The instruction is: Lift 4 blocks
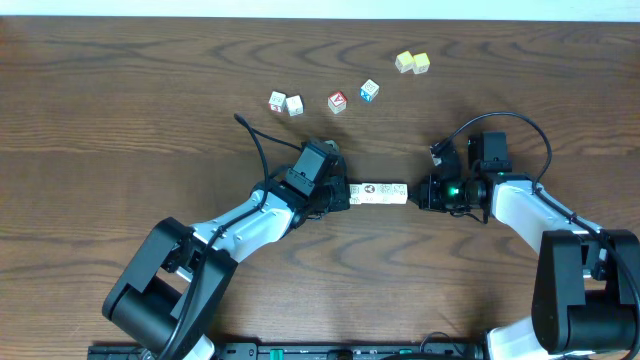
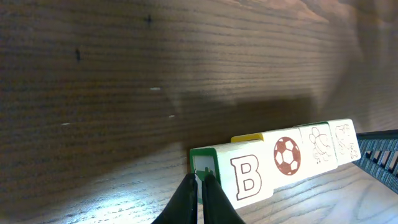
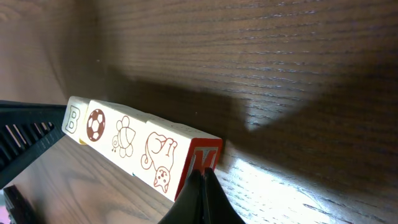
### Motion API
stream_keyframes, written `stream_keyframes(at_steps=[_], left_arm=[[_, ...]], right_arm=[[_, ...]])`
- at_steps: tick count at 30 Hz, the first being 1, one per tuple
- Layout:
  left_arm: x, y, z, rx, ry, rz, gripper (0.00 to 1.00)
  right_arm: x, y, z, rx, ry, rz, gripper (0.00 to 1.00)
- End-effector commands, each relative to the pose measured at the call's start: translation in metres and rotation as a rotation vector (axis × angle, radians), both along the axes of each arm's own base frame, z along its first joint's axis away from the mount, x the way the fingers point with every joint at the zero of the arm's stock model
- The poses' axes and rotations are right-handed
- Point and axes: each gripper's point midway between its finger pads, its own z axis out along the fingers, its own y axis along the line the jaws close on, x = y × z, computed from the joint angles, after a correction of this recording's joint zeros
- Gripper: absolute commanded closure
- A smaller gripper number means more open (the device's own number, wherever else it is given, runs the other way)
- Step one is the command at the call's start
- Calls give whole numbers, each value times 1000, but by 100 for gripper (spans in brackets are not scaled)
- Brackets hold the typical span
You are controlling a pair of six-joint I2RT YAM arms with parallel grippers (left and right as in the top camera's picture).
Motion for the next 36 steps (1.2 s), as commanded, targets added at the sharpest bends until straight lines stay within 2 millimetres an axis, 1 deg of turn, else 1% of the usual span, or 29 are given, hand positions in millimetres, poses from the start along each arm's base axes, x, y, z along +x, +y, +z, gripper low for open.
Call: stream_keyframes(at_steps=[1,11,14,17,20,36], left_arm=[[-17,-29,21,-106,2,-115,93],[-21,-33,23,-130,13,-135,93],[-22,-35,29,-147,9,-145,93],[-21,-35,37,-154,-17,-156,93],[-20,-36,41,-158,-25,-158,93],[-20,-36,41,-160,-26,-158,93]], right_arm=[[-12,30,20,183,3,89,99],[-13,33,23,212,7,98,99],[-15,37,28,240,5,107,99],[-14,37,28,240,4,107,99],[-14,37,28,240,4,107,99],[-12,38,33,255,7,99,99]])
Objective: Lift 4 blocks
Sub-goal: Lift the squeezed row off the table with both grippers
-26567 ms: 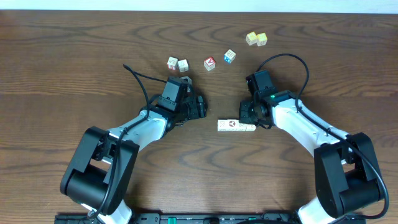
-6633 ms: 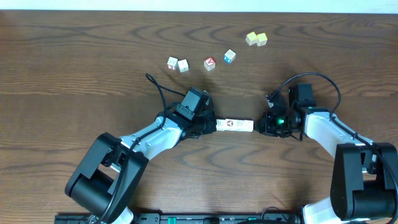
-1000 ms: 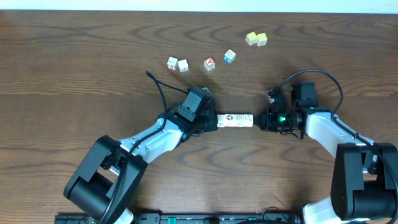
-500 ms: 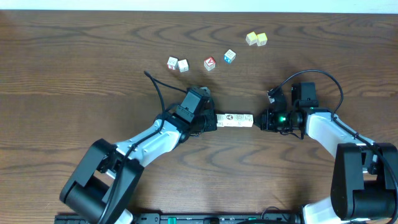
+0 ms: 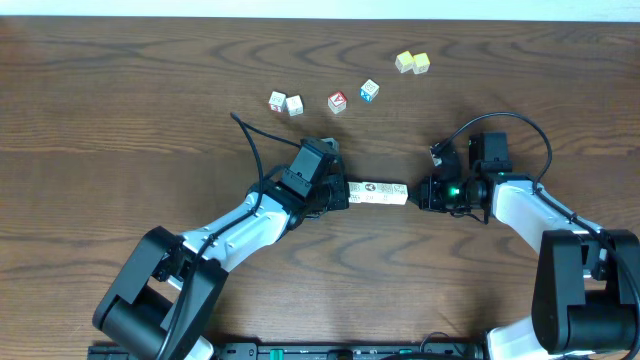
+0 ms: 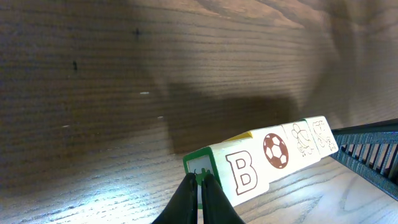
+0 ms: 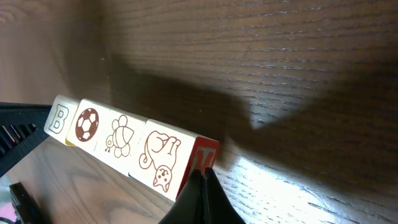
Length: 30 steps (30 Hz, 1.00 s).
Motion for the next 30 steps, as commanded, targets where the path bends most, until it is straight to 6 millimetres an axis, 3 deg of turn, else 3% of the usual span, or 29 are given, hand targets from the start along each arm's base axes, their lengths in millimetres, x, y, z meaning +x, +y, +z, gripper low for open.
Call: stream_keyframes(at_steps=[1,7,16,23,30], left_arm=[[-20,-35,27,-137,8,-141,93],[-20,-35,28,-139,6,-141,93],[-19,-36,37,-151,-13,-142,93],[-20,-36,42,-161,-19,-143,93],[-22,-38,58,-190,-44,-156,93]], right_arm=[[-10,36,31,238,2,95,99],[-11,37,33,242,3,97,99],[-8,37,54,241,-61,100,99],[-10,37,55,244,-51,94,99],[-9,37,61,247,-61,89,99]])
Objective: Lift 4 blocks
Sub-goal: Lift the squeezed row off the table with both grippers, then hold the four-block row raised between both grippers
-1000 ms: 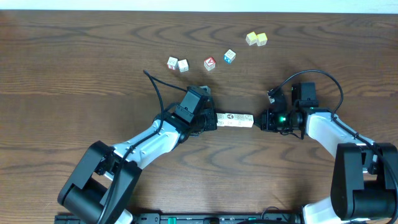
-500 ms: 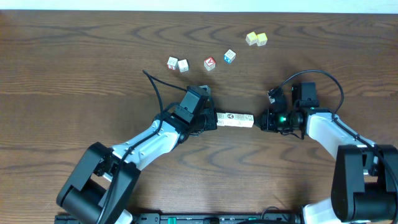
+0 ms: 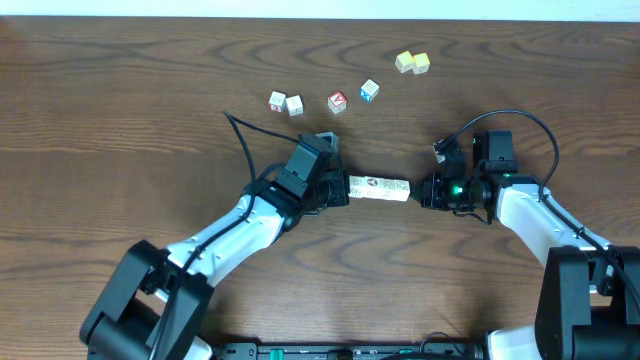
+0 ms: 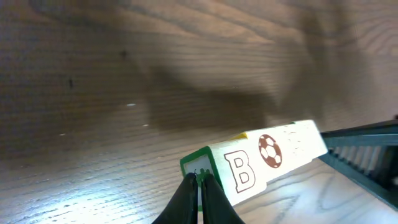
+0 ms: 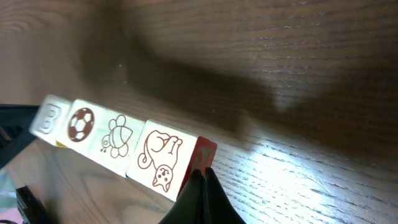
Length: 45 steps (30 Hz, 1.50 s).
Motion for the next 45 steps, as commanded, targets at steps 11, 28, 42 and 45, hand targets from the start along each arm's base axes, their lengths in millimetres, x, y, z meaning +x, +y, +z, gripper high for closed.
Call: stream_keyframes(at_steps=[11,28,42,45], left_arm=[[-26,-37,35,-153,4,-163,93],[-28,-36,58,-187,-24,-154,93],[-31,-35,66,-205,-19,-147,93],[-33,-36,70,-216,-21,-157,93]], right_arm=[[-9,37,77,249,-116,94,99],[-11,40,85,284,-105,85,99],[-15,39,115,293,-183,80,99],[-16,39,114,293,-173,79,99]])
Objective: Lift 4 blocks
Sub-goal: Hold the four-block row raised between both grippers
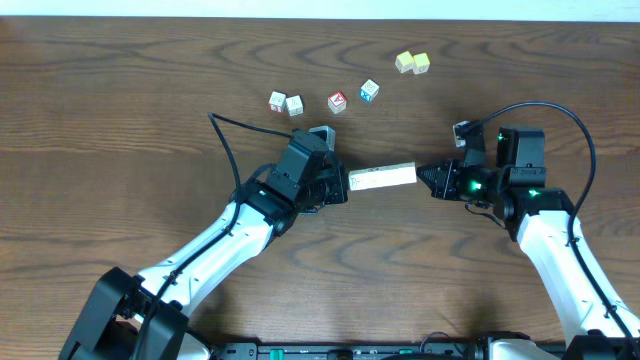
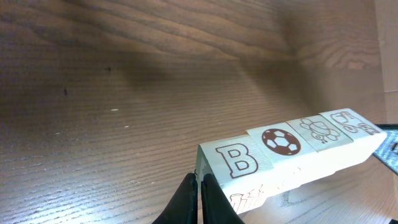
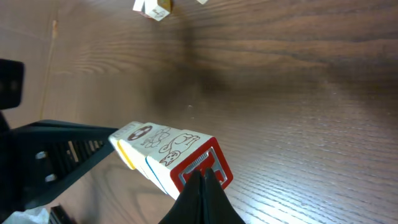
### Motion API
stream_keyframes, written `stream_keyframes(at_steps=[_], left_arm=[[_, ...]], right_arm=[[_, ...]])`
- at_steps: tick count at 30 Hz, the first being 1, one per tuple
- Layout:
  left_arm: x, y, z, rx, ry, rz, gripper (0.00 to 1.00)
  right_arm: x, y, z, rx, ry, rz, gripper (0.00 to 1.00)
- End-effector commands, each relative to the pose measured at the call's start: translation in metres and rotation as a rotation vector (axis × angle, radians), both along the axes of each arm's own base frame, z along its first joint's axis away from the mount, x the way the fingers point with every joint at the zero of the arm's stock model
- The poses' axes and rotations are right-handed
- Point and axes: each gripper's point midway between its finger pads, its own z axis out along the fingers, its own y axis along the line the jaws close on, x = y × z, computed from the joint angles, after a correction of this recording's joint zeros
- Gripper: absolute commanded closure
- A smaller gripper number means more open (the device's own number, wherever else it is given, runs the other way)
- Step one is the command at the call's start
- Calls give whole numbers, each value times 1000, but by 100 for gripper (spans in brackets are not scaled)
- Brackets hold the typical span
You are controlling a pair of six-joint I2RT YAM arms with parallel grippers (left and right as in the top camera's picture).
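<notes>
A row of four white picture blocks [image 1: 382,178] hangs above the wooden table, squeezed end to end between my two grippers. In the left wrist view the row [image 2: 292,149] shows a B, a football, a bee and a further drawing. My left gripper [image 2: 199,182] is shut, its tips pressing the row's left end. The right wrist view shows the row's red-framed end [image 3: 202,163] with my right gripper [image 3: 202,177] shut and pushing against it. From overhead, the left gripper [image 1: 342,186] and right gripper [image 1: 422,174] face each other across the row.
Loose blocks lie at the back of the table: two white ones [image 1: 285,103], a red one [image 1: 337,102], a blue one [image 1: 369,91] and a yellow pair [image 1: 412,62]. A black cable [image 1: 225,135] loops beside the left arm.
The row of blocks has risen well clear of the table and now tilts a little, its right end farther back. Both arms are higher, and both grippers remain shut against the row's ends.
At first the four-block row lay on the table, pinched between both shut grippers. A moment later it looked the same. Then the table beneath it blurred and it seemed slightly raised. Now it hangs clearly above the table between the grippers.
</notes>
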Motion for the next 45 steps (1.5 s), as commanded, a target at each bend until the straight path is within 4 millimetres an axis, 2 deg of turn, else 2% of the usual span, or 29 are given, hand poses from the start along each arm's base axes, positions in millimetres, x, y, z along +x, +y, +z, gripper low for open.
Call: stream_keyframes(at_steps=[1,10,45], left_arm=[[-30,-39,34,-159,11,-179,93],[-32,-37,46,-173,-14,-182,93],[-34,-36,48,-176,-8,-181,93]], right_arm=[[-24,38,25,193,26,164,99],[-24,36,20,173,41,148,99],[-24,28,10,120,69,108,99]])
